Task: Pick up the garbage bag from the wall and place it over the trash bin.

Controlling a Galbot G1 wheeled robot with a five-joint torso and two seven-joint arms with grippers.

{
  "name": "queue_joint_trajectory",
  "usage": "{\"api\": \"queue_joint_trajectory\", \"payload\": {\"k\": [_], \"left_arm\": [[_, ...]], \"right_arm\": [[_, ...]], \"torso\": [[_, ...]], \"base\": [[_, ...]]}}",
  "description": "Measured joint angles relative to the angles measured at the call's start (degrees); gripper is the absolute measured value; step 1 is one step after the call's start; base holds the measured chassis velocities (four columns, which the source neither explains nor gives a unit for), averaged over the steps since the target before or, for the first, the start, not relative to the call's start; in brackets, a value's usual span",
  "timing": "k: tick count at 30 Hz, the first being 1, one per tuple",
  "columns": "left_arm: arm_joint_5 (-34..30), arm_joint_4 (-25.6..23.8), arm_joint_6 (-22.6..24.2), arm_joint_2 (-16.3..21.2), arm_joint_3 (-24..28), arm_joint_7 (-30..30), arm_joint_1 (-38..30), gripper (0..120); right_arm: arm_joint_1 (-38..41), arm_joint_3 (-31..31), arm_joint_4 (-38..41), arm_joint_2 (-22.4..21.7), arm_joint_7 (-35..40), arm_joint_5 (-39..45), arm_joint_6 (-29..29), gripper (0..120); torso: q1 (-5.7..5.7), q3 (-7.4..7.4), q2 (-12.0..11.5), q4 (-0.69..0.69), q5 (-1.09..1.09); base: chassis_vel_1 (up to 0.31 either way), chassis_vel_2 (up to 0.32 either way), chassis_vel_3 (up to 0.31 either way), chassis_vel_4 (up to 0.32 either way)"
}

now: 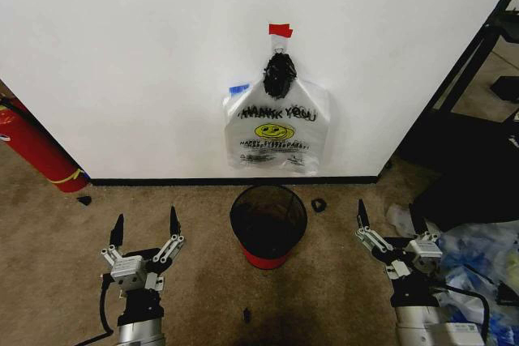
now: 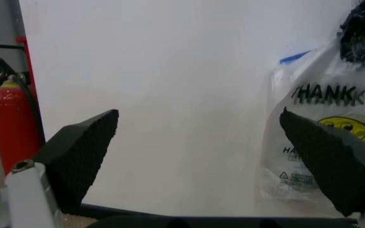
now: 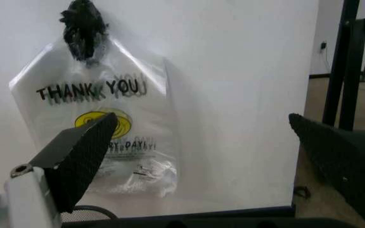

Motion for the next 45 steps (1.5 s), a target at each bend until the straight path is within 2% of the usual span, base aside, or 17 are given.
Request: {"api": "queue_joint_trajectory", "payload": {"k": [7,16,19,21,23,26,27,33,34,40,45], "left_arm": [[0.08,-0.27,-0.01,-0.06,-0.07,-0.01,0.44,100],[0.14,0.13,0.37,0.45,-0.24,-0.03,0.29,100],[0.07,1.11,1.4,1.57,0.3,0.04,-0.59,100],[0.1,1.32,1.41,1.52,0.32,0.07,-0.41,100],[0.55,1.58,1.29,0.87,0.27,0.04,0.42,100],[1.09,1.2,1.18,0.09,-0.29,-0.04,0.9,100],[1.09,1.2,1.18,0.09,-0.29,-0.04,0.9,100],[1.3,-0.98,1.35,-1.14,-2.07,-0.39,1.81,100],[1.3,-0.98,1.35,-1.14,-2.07,-0.39,1.81,100],[2.81,-2.29,0.73,-3.43,-2.61,-0.93,3.85,100],[3.71,-2.53,0.02,-4.72,-2.61,-1.19,4.59,100]], "right_arm": [[2.53,-0.87,-1.52,-0.85,0.07,0.42,-1.18,100],[12.26,-2.11,-6.91,-2.2,-1.48,3.65,-3.12,100],[16.39,-2.1,-9.64,-3.19,-2.17,4.47,-3.5,100],[18.39,-2.49,-10.76,-3.55,-2.2,4.48,-3.85,100],[23.13,-4.01,-13.43,-4.34,-2.2,4.41,-4.61,100],[29.68,-7.19,-17.23,-5.42,-2.31,4.37,-5.37,100],[29.68,-7.19,-17.23,-5.42,-2.31,4.37,-5.37,100],[43.49,-16.09,-26.22,-6.91,-3.19,5.38,-5.97,100],[43.49,-16.09,-26.22,-6.91,-3.19,5.38,-5.97,100],[55.53,-22.67,-35.72,-5.37,-2.92,5.57,-6.16,100],[60.09,-24.17,-38.85,-3.93,-2.3,4.92,-6.17,100]], "torso": [[0.0,0.0,0.0,-0.01,0.0],[0.0,0.0,0.0,0.01,0.0],[0.0,0.0,0.0,-0.07,-0.01],[0.0,0.0,0.0,-0.03,-0.01],[0.0,0.01,0.0,0.02,0.0],[0.0,0.01,0.0,0.01,0.0],[0.0,0.01,0.0,0.01,0.0],[0.0,0.01,0.0,0.0,0.0],[0.0,0.01,0.0,0.0,0.0],[0.01,0.01,0.0,0.0,-0.01],[0.01,0.01,-0.01,0.01,-0.01]], "base": [[0.0,0.0,0.0,0.0],[0.0,0.0,0.0,0.0],[0.0,0.0,0.0,0.0],[0.0,0.0,0.0,0.0],[0.0,0.0,0.0,0.0],[0.0,0.0,0.0,0.0],[0.0,0.0,0.0,0.0],[0.0,0.0,0.0,0.0],[0.0,0.0,0.0,0.0],[0.0,0.0,0.0,0.0],[0.0,0.0,0.0,0.0]]}}
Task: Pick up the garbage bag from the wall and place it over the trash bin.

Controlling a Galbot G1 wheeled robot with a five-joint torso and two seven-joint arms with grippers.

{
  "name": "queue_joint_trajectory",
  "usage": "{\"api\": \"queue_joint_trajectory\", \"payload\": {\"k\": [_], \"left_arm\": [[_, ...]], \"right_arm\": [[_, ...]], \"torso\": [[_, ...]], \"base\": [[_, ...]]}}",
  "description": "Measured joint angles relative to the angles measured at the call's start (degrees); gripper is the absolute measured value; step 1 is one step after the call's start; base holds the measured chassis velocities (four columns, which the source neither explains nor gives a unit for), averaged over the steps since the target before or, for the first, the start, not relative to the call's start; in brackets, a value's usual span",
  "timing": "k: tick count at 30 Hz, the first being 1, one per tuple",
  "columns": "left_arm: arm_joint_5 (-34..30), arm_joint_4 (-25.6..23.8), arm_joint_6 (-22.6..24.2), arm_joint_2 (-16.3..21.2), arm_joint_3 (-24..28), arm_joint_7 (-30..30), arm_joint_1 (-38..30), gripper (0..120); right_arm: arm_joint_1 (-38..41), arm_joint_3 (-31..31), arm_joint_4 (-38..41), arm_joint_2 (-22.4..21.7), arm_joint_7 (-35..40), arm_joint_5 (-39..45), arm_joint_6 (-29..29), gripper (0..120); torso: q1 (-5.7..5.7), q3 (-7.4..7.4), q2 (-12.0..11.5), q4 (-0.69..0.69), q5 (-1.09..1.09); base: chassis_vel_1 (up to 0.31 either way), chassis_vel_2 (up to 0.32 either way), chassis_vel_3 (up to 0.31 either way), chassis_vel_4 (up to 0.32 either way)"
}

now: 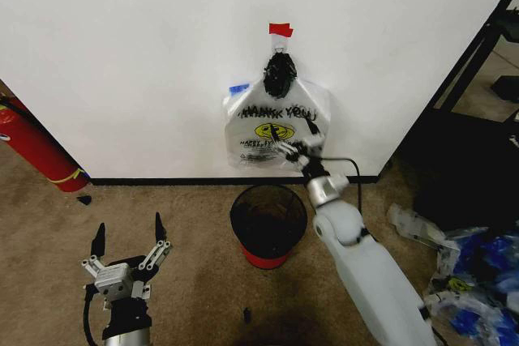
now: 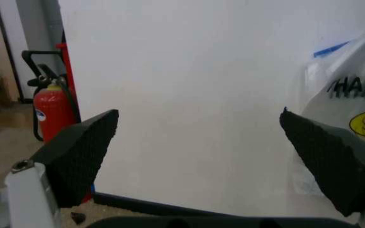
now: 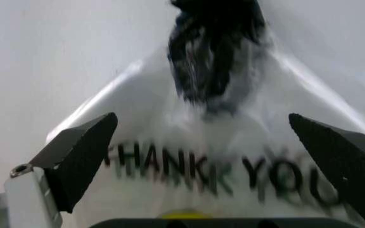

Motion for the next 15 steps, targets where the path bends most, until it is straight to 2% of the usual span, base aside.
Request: {"api": "queue_joint_trajectory", "payload": {"k": [3,15], "left_arm": [[0.55,-0.12,-0.59,-0.87,0.0,-0.27,0.55,100],[0.24,-0.35,-0.66,-0.74,-0.14,-0.53,0.23,100]], "right_arm": [[3.67,-1.26,-2.55,1.22,0.53,-1.95,0.05,100],[7.8,-1.84,-6.52,2.99,0.83,-4.52,0.04,99]], "torso": [[0.0,0.0,0.0,-0.01,0.0],[-0.01,0.0,0.0,-0.01,0.0]], "base": [[0.0,0.0,0.0,0.0],[0.0,0.0,0.0,0.0]]}}
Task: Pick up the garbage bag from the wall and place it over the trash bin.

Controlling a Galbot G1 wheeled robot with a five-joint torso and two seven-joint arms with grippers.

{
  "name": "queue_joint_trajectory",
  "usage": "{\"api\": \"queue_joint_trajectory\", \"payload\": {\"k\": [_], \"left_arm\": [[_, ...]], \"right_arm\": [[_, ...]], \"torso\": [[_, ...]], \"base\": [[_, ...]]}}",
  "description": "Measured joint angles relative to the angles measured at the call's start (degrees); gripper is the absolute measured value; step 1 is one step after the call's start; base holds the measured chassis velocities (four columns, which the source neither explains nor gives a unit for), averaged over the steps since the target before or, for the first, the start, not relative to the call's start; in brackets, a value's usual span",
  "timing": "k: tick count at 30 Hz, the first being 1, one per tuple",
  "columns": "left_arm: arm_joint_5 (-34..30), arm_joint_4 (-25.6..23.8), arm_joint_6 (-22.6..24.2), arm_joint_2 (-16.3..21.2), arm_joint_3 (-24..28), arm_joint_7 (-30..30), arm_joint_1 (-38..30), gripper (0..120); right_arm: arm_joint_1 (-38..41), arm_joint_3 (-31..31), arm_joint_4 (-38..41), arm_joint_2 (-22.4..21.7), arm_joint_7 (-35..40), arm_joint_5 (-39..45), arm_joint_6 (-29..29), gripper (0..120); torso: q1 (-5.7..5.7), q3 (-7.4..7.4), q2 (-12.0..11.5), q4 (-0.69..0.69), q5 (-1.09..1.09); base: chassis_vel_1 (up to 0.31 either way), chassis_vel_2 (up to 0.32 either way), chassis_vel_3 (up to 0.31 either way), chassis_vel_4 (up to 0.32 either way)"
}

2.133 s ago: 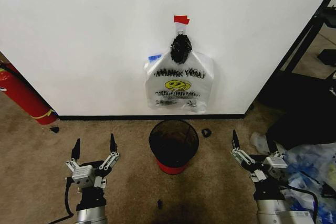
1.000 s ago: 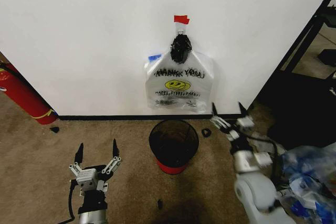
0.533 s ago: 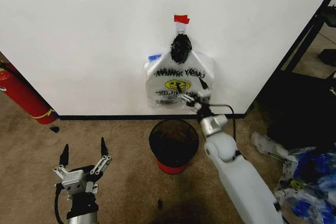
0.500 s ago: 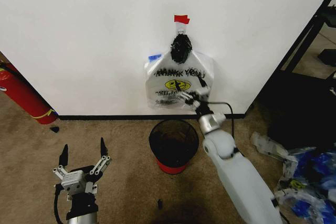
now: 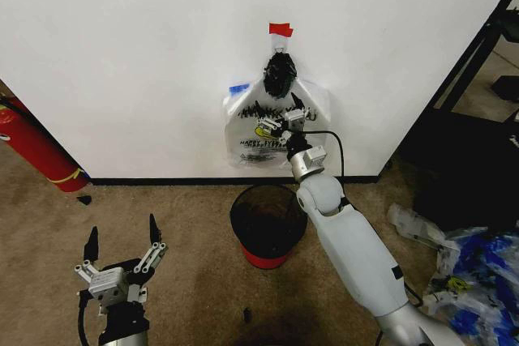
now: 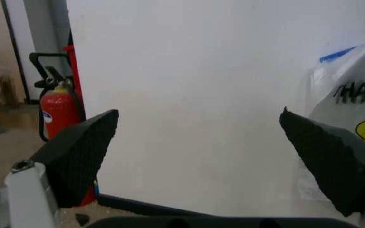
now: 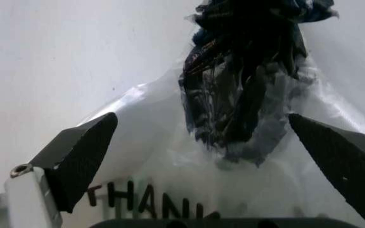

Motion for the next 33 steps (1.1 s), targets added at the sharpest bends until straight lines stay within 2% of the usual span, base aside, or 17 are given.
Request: {"api": "queue_joint_trajectory", "payload": {"k": [2,3,8,10,12,17,18,20,25,26,29,33], "left_arm": [[0.0,-0.15,0.0,-0.08,0.06,0.0,0.14,100],[0.0,-0.15,0.0,-0.08,0.06,0.0,0.14,100],[0.0,-0.48,0.0,0.12,-0.05,-0.05,0.48,100],[0.0,-0.49,0.0,0.21,-0.09,-0.06,0.47,100],[-0.05,-0.54,0.02,0.27,-0.11,-0.07,0.37,100],[-0.1,-0.66,0.09,0.09,-0.03,-0.09,0.28,100],[-0.1,-0.65,0.09,0.08,-0.01,-0.09,0.29,100],[-0.1,-0.65,0.09,0.09,-0.01,-0.09,0.29,100],[-0.16,-0.65,0.12,0.1,0.01,-0.1,0.15,100],[-0.16,-0.65,0.12,0.1,0.01,-0.1,0.15,100],[-0.1,-0.83,0.13,-0.08,0.09,-0.1,0.51,100],[-0.02,-1.17,0.09,0.12,0.05,-0.12,1.02,100]], "right_arm": [[0.46,0.01,-0.27,0.09,0.0,-0.1,0.0,91],[0.46,0.01,-0.27,0.09,0.0,-0.1,0.0,91],[1.05,0.87,-1.19,0.85,-0.07,-0.44,-0.05,69],[1.16,0.97,-1.34,0.94,-0.14,-0.46,-0.18,66],[1.33,1.05,-1.78,0.97,-0.21,-0.47,-0.36,56],[1.46,1.24,-2.11,0.9,-0.2,-0.29,-0.7,43],[1.34,1.25,-1.88,0.87,-0.2,-0.28,-0.71,36],[1.26,1.25,-1.75,0.86,-0.19,-0.28,-0.72,34],[0.76,1.55,-1.05,0.97,0.0,-0.26,-0.76,12],[0.76,1.55,-1.05,0.97,0.0,-0.26,-0.76,12],[0.68,1.76,-0.68,0.88,0.17,-0.19,-0.83,0],[0.66,2.15,-0.17,0.9,0.54,0.06,-1.04,0]], "torso": [[0.0,0.0,0.0,0.0,0.0],[0.0,0.0,0.0,0.0,0.0],[0.0,0.0,0.0,0.0,0.01],[0.0,0.0,0.0,0.0,0.0],[0.0,0.0,0.0,0.0,0.0],[0.0,0.0,0.0,0.0,0.01],[0.0,0.0,0.0,0.0,0.0],[0.0,0.0,0.0,0.0,0.01],[0.0,0.0,0.0,0.0,0.0],[0.0,0.0,0.0,0.0,0.0],[0.0,0.0,0.0,0.0,0.0],[0.0,0.0,0.0,0.0,0.01]], "base": [[0.0,0.0,0.0,0.0],[0.0,0.0,0.0,0.0],[0.0,0.0,0.0,0.0],[0.0,0.0,0.0,0.0],[0.0,0.0,0.0,0.0],[0.0,0.0,0.0,0.0],[0.0,0.0,0.0,0.0],[0.0,0.0,0.0,0.0],[0.0,0.0,0.0,0.0],[0.0,0.0,0.0,0.0],[0.0,0.0,0.0,0.0],[0.0,0.0,0.0,0.0]]}}
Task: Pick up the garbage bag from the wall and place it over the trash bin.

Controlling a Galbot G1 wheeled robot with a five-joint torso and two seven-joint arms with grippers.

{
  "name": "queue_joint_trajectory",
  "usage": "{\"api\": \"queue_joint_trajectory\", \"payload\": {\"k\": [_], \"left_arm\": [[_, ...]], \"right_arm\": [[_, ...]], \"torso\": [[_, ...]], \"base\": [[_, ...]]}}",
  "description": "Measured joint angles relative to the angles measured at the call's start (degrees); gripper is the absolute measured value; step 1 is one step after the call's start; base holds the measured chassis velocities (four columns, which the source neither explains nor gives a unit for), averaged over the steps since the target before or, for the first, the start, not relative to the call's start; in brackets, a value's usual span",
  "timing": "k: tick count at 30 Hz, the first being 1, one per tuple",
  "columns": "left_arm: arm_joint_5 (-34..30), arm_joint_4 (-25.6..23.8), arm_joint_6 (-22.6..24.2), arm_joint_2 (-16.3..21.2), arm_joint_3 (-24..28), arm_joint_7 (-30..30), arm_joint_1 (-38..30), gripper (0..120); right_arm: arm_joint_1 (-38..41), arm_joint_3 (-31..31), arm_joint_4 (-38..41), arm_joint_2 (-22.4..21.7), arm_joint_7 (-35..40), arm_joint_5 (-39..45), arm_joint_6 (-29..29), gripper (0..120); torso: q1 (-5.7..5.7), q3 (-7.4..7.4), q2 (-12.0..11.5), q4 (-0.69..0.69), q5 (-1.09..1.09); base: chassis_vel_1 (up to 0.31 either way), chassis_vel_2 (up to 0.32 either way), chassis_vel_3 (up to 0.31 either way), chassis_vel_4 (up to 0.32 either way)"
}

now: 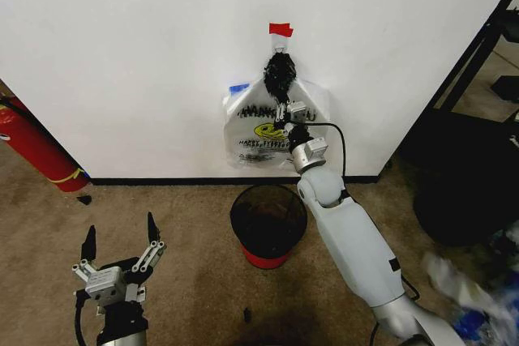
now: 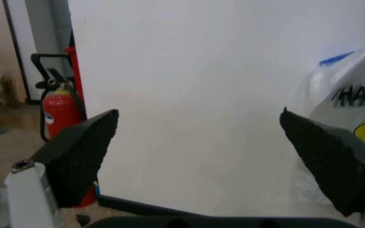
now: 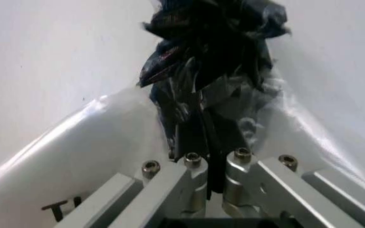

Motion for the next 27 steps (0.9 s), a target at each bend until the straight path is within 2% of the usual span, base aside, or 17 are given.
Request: {"api": "queue_joint_trajectory", "payload": {"k": [8,27], "left_arm": [[0.0,-0.08,-0.01,0.08,0.23,-0.01,-0.25,100],[0.42,0.23,-0.15,0.34,0.92,0.03,-0.41,100]], "right_arm": [[-2.16,0.41,3.02,-1.06,0.28,0.3,-0.26,0],[-15.96,2.69,13.94,-4.1,0.07,0.64,-0.77,0]], "torso": [[0.0,0.0,0.0,0.0,0.0],[0.0,-0.01,0.01,0.01,0.0]], "base": [[0.0,0.0,0.0,0.0],[0.0,0.0,0.0,0.0]]}}
